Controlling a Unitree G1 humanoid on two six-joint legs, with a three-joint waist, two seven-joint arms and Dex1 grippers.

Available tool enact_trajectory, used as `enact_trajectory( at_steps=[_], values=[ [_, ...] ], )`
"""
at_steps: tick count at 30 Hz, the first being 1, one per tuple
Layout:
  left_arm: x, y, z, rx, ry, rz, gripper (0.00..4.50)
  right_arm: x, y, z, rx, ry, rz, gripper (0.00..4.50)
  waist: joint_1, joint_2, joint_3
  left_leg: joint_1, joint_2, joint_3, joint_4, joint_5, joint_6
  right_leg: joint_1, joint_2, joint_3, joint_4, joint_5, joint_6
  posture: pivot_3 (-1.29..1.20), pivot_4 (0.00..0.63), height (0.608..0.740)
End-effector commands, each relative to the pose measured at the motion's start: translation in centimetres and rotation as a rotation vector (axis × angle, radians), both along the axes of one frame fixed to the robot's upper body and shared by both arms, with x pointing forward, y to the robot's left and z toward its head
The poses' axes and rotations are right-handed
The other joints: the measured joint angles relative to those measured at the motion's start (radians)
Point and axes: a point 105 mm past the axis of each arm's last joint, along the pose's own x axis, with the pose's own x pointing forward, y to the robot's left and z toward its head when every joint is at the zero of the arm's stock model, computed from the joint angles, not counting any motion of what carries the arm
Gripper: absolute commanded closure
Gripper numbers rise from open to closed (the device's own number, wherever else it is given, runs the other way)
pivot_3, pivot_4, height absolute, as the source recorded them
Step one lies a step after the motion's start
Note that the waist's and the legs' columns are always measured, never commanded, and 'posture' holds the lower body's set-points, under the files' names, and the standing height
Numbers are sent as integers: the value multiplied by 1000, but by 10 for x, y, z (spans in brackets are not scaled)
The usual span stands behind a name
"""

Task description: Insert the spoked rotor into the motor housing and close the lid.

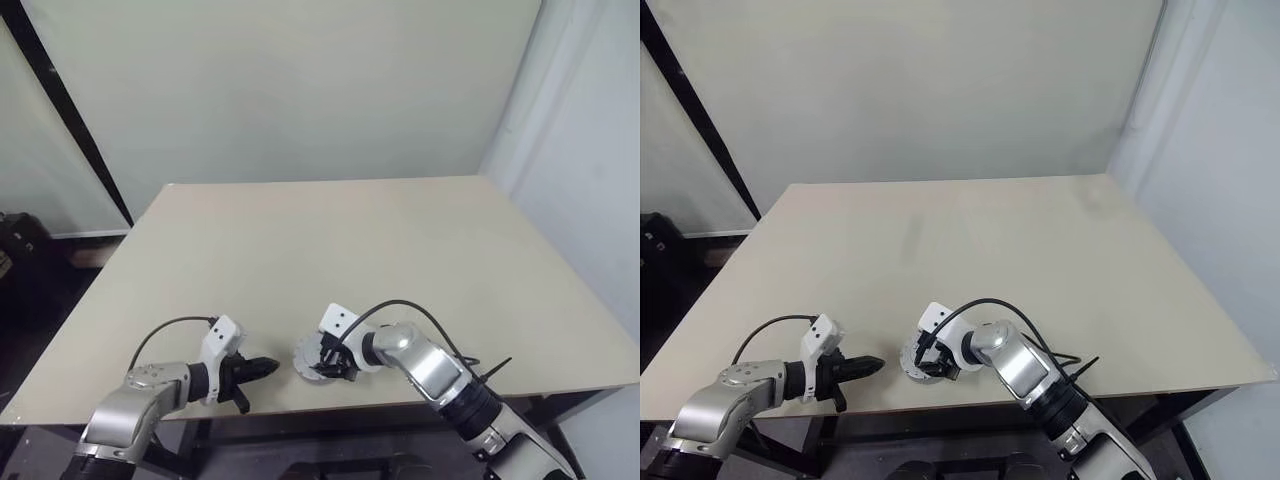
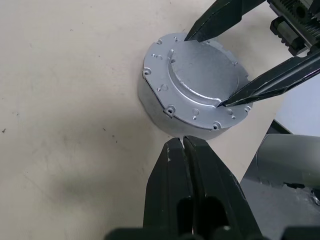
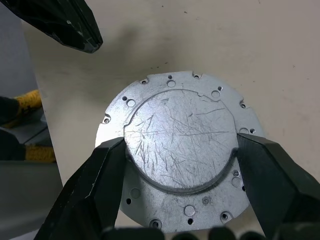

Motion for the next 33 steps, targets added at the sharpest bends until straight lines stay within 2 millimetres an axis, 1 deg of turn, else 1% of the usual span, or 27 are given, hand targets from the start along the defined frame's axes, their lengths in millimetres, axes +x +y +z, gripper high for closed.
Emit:
enact_trajectory(
  at_steps=[1,11,20,24,30,33],
  values=[
    [6,-5,8,-4,-50,-14,4500,-1,-4,-6,-44,9,2,1289,0,0,0,0,0,0,0,0,0,0,0,0,0,0,0,0,0,740],
    [19,-20,6,-14,-103,-6,4500,-3,-4,-7,-52,17,-1,1289,0,1,-1,0,0,0,0,0,0,0,0,0,0,0,0,0,0,740],
    [24,-27,-10,31,-78,-6,4500,-4,-6,-8,-63,21,-1,1289,1,3,-3,0,0,0,0,0,0,0,0,0,0,0,0,0,0,740],
    [23,-31,-18,56,-61,-22,4500,-4,-6,-8,-64,22,-3,1289,1,7,-5,0,-2,-1,1,0,0,2,-1,0,0,0,0,0,0,740],
    [24,-35,-23,82,-59,-32,4500,-4,-6,-7,-62,19,-8,1289,4,9,-6,0,-5,-2,3,0,0,4,-2,1,0,0,0,0,0,740],
    [26,-36,-24,83,-60,-25,4500,-4,-3,-4,-32,32,-14,1289,6,10,-7,0,-5,-2,3,0,0,4,-2,1,-1,0,0,0,0,740]
  ],
)
